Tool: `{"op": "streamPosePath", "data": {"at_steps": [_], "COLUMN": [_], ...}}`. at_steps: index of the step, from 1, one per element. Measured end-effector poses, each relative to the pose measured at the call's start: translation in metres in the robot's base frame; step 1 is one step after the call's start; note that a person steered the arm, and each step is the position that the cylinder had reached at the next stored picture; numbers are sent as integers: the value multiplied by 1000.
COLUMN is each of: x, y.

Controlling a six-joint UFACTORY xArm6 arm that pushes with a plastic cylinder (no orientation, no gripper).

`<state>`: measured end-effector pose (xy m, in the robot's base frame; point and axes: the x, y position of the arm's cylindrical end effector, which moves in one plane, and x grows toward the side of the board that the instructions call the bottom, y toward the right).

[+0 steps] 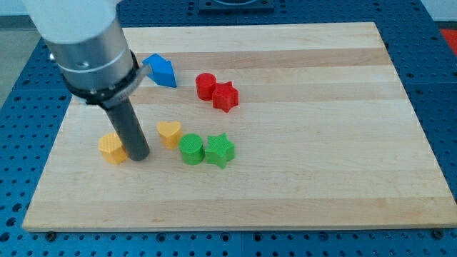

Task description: Move yellow heart to the top of green circle

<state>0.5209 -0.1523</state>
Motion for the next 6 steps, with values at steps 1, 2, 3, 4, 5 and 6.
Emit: {"op": "streamPosePath", "data": {"at_steps": [1, 2, 3, 4, 5, 6], "x": [5, -22, -63, -66, -56, -56], "y": [2, 34, 41, 44, 55, 86]}}
